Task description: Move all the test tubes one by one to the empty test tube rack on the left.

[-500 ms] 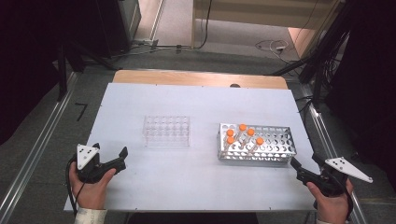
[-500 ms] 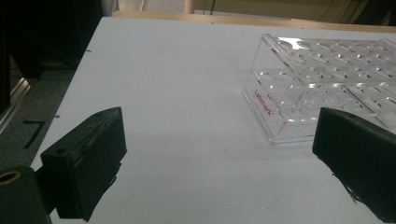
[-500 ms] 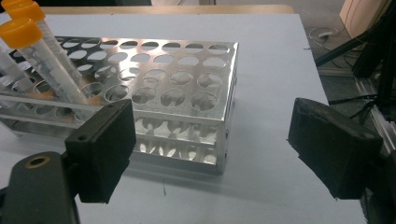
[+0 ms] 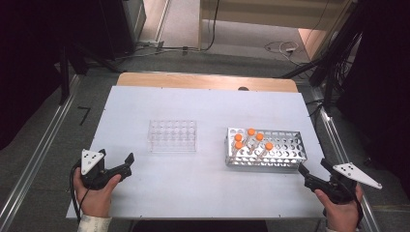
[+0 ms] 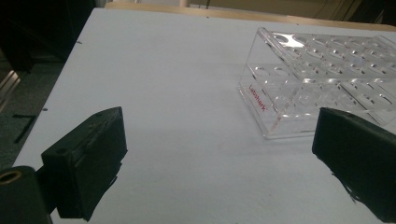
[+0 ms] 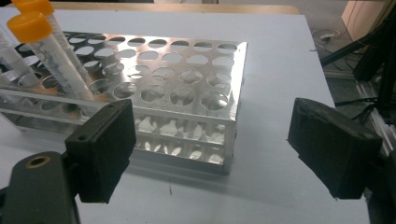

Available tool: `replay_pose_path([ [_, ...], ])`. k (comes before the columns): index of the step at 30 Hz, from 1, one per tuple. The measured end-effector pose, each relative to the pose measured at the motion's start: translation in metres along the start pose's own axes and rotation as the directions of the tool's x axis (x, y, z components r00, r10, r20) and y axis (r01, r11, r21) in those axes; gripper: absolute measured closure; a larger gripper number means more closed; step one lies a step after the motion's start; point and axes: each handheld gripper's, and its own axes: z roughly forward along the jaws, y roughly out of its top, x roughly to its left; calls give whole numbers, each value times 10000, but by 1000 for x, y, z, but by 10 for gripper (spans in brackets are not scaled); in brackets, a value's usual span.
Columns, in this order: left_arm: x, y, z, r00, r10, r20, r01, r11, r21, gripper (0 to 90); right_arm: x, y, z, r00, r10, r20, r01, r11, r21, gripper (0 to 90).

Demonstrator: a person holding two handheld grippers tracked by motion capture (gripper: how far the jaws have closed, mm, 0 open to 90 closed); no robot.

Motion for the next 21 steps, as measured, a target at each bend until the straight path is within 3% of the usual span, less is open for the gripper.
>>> replay_pose_path([
  [6,1,-1,0,9999,-8,-123,7,10000,-60,30,8,0,2,9996,-170,-209,171,9999,22,137],
  [21,-1,-1,0,9999,-34,110,35,9999,-137,31,26,3,13,9966,-411,-719,418,9991,78,173],
])
